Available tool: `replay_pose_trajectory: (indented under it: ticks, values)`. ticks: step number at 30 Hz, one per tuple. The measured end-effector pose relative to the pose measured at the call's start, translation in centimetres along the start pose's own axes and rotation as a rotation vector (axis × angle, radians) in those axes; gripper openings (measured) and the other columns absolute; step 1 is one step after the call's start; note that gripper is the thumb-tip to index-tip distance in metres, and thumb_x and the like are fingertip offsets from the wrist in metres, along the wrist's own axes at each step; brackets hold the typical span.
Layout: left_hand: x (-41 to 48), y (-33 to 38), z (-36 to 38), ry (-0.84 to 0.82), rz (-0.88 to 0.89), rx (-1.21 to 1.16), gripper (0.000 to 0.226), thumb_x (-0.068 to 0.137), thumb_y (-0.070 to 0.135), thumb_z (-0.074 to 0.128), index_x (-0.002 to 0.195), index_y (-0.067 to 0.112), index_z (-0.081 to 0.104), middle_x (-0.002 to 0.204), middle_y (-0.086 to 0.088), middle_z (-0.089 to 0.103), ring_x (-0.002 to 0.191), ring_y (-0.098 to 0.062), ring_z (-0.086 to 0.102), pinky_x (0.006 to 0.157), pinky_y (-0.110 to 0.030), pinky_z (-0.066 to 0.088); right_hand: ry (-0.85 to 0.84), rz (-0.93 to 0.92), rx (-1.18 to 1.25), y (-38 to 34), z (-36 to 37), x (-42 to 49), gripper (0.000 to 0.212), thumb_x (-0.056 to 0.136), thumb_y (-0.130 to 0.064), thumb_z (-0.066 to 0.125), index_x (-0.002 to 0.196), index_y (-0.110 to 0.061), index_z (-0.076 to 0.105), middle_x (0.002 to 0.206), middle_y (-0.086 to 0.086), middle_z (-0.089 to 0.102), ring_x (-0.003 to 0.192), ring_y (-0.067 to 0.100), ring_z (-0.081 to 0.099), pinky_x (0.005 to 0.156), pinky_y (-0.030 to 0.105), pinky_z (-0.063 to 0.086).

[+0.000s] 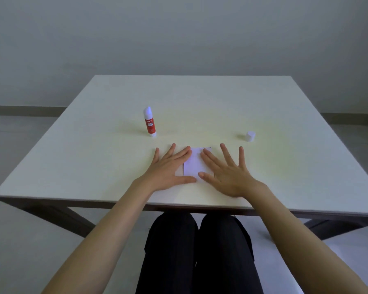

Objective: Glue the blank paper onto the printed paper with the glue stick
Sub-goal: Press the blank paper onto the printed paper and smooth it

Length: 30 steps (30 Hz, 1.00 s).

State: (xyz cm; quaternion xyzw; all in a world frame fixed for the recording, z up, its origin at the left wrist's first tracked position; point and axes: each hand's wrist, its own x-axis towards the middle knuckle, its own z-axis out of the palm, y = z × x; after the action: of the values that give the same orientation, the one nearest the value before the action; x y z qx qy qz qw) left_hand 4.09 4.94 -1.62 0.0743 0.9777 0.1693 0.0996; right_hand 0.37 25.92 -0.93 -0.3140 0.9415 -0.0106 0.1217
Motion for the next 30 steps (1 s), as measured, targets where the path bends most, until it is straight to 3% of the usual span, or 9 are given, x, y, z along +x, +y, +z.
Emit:
replay_pose_trajectory:
  ticks: [3, 6, 9, 14, 18, 20, 25, 27, 30]
  values:
    - [-0.1, 0.1, 0.0, 0.003, 0.002, 0.005, 0.091, 0.079, 0.071, 0.044, 0.15, 0.032, 0.003, 0.158, 0.022, -0.003, 0.146, -0.013, -0.014, 0.115, -0.053, -0.014, 0.004, 0.023, 0.002, -0.8, -0.4, 0.1, 0.08, 0.086, -0.072, 0.004, 0.151, -0.028, -0.014, 0.158, -0.016, -0.021, 0.143, 0.021, -0.031, 0.109, 0.058, -0.026]
    - [-0.1, 0.0, 0.0, 0.007, 0.007, -0.012, 0.093, 0.077, 0.072, 0.045, 0.15, 0.033, 0.004, 0.158, 0.023, -0.002, 0.146, -0.012, -0.014, 0.114, -0.052, -0.015, 0.058, -0.124, 0.011, -2.9, 1.2, -1.8, 0.092, 0.076, -0.079, -0.001, 0.151, -0.028, -0.013, 0.157, -0.017, -0.022, 0.141, 0.018, -0.035, 0.106, 0.055, -0.032]
    - [0.2, -0.1, -0.2, -0.001, 0.01, 0.006, 0.096, 0.075, 0.074, 0.046, 0.15, 0.032, 0.003, 0.158, 0.022, -0.003, 0.146, -0.011, -0.014, 0.114, -0.051, -0.016, 0.036, -0.169, 0.023, -2.1, 1.3, -1.6, 0.085, 0.077, -0.078, -0.003, 0.15, -0.035, -0.013, 0.155, -0.023, -0.021, 0.141, 0.017, -0.035, 0.104, 0.054, -0.034]
    - [0.2, 0.0, -0.4, 0.01, 0.005, 0.021, 0.096, 0.074, 0.075, 0.047, 0.15, 0.033, 0.005, 0.158, 0.022, 0.001, 0.146, -0.015, -0.015, 0.114, -0.053, -0.015, -0.012, 0.002, -0.001, 0.1, -0.9, 1.8, 0.074, 0.089, -0.069, 0.009, 0.15, -0.033, -0.014, 0.158, -0.02, -0.018, 0.143, 0.02, -0.031, 0.109, 0.057, -0.026]
    - [0.1, 0.1, -0.6, 0.051, -0.009, -0.031, 0.1, 0.071, 0.072, 0.055, 0.15, 0.034, 0.008, 0.157, 0.023, 0.009, 0.147, -0.015, -0.013, 0.114, -0.054, -0.016, 0.0, -0.198, 0.023, -2.0, 0.5, 0.8, 0.094, 0.073, -0.085, 0.006, 0.149, -0.035, -0.018, 0.155, -0.022, -0.024, 0.141, 0.019, -0.035, 0.103, 0.052, -0.035]
    - [0.1, 0.1, -0.6, 0.065, -0.018, -0.085, 0.107, 0.068, 0.072, 0.058, 0.149, 0.036, 0.0, 0.156, 0.022, 0.016, 0.147, -0.014, -0.013, 0.113, -0.053, -0.018, -0.021, -0.274, 0.035, -1.9, 0.9, 0.5, 0.096, 0.069, -0.089, 0.006, 0.148, -0.039, -0.016, 0.155, -0.025, -0.023, 0.138, 0.016, -0.039, 0.1, 0.049, -0.038]
    - [0.0, 0.2, -0.5, 0.074, -0.035, -0.1, 0.115, 0.067, 0.072, 0.06, 0.148, 0.034, -0.012, 0.157, 0.022, 0.014, 0.147, -0.014, -0.013, 0.113, -0.051, -0.018, -0.052, -0.186, -0.021, 0.4, -1.5, 2.6, 0.074, 0.087, -0.073, 0.011, 0.147, -0.041, -0.018, 0.157, -0.024, -0.016, 0.142, 0.02, -0.032, 0.108, 0.057, -0.028]
    - [0.0, 0.2, -0.5, 0.074, -0.044, -0.11, 0.114, 0.067, 0.071, 0.061, 0.149, 0.034, -0.01, 0.157, 0.021, 0.012, 0.147, -0.014, -0.014, 0.113, -0.051, -0.018, -0.025, -0.143, -0.025, 0.0, -1.6, 3.0, 0.077, 0.088, -0.072, 0.014, 0.149, -0.036, -0.017, 0.159, -0.019, -0.016, 0.143, 0.022, -0.03, 0.109, 0.059, -0.025]
    - [0.0, 0.0, -0.3, 0.076, -0.04, -0.127, 0.113, 0.068, 0.069, 0.061, 0.149, 0.033, -0.01, 0.157, 0.022, 0.014, 0.147, -0.013, -0.013, 0.114, -0.051, -0.018, 0.021, -0.241, -0.006, -1.9, 0.0, 1.6, 0.088, 0.08, -0.08, 0.011, 0.149, -0.034, -0.017, 0.158, -0.018, -0.02, 0.143, 0.021, -0.031, 0.108, 0.056, -0.028]
